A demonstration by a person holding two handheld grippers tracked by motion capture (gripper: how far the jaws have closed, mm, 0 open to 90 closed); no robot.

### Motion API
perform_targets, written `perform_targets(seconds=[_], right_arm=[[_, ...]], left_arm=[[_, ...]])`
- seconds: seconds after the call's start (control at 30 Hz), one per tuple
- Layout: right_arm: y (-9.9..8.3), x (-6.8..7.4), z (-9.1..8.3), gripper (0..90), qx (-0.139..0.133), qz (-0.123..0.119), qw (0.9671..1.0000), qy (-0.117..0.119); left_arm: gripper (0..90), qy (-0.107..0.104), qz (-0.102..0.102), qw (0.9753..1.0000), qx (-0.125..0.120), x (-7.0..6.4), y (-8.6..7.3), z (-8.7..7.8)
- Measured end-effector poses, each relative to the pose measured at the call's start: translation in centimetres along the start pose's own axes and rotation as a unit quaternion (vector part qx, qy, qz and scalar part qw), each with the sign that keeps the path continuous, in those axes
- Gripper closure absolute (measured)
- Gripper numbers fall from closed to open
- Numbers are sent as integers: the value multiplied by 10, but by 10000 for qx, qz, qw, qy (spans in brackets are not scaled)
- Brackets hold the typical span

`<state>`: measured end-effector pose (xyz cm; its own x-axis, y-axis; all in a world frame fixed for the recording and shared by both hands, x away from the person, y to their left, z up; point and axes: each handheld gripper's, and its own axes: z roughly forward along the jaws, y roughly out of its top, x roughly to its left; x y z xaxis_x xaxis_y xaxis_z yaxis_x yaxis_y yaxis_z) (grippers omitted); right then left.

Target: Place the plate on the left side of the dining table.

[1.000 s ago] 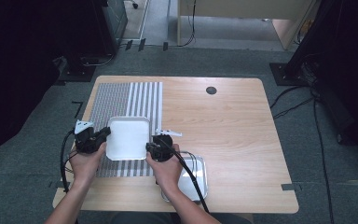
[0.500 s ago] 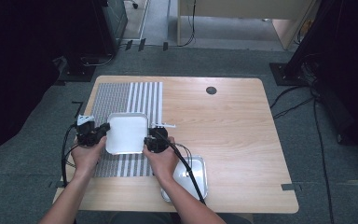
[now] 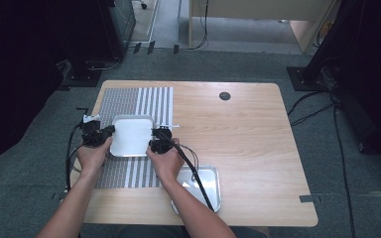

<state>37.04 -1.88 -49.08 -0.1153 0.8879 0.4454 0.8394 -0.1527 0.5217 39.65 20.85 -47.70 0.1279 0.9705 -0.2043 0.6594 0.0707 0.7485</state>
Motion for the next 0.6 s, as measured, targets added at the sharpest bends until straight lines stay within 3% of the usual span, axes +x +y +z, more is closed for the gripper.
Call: perform_targets(seconds=[0.13,0.27,0.37,0.43,0.5,0.6], right_arm=[[4,-1,9,890,22,25,10000,-90],[9,-6,16,889,115,316,9994,4],[11,-5,20,885,120,328,9994,-72],[13,-7,22,885,115,469,9988,-35],[13,-9,23,889,56,644,9979,-21],[12,-7,24,894,-80,649,9978,-132]], left_arm=[[872,29,-25,10000,76,3,0,8],[866,72,-189,9996,180,7,-3,24],[855,101,-264,9993,242,9,-5,34],[843,40,-259,9994,235,11,-6,36],[771,-36,-149,9993,351,10,-3,38],[679,-159,-217,9992,285,10,1,32]])
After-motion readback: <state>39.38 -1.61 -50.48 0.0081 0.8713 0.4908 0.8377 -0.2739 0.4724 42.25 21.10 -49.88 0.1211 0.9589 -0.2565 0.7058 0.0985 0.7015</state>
